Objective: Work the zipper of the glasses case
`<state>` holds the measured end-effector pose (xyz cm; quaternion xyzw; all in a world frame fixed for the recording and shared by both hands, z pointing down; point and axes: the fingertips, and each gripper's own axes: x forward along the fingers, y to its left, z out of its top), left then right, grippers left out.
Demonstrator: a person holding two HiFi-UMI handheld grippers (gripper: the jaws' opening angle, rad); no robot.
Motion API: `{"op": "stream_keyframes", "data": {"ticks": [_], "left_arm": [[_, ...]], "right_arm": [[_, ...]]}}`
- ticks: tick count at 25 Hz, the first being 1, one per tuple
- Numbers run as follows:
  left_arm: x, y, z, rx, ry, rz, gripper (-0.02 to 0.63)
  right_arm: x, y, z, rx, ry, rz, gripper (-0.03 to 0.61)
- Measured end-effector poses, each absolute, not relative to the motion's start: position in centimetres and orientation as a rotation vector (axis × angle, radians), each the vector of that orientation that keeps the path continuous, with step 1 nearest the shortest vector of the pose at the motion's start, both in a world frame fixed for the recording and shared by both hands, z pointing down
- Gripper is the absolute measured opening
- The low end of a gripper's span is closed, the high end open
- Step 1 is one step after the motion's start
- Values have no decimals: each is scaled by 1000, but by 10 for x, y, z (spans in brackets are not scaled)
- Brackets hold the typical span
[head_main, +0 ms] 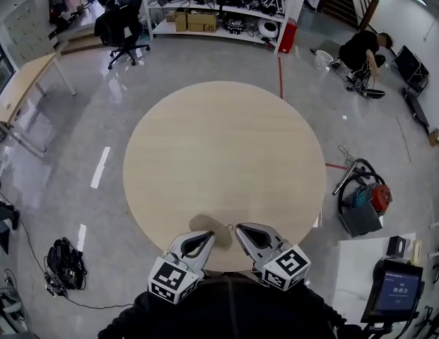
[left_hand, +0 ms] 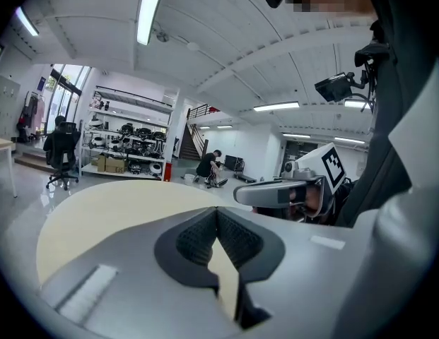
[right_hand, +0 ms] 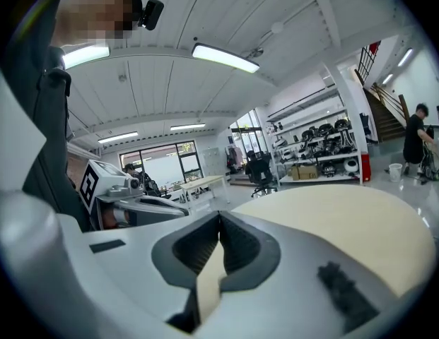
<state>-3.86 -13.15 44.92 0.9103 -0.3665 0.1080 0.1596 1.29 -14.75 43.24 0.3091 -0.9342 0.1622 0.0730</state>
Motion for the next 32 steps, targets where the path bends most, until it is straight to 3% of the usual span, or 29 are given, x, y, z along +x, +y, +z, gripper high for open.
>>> {"op": "stream_keyframes", "data": {"ticks": [32], "left_arm": [[-39,-142,456,2569,-1010,331,6]], "right_arm": [[17,-155,431,985,-2776,508,5]]}}
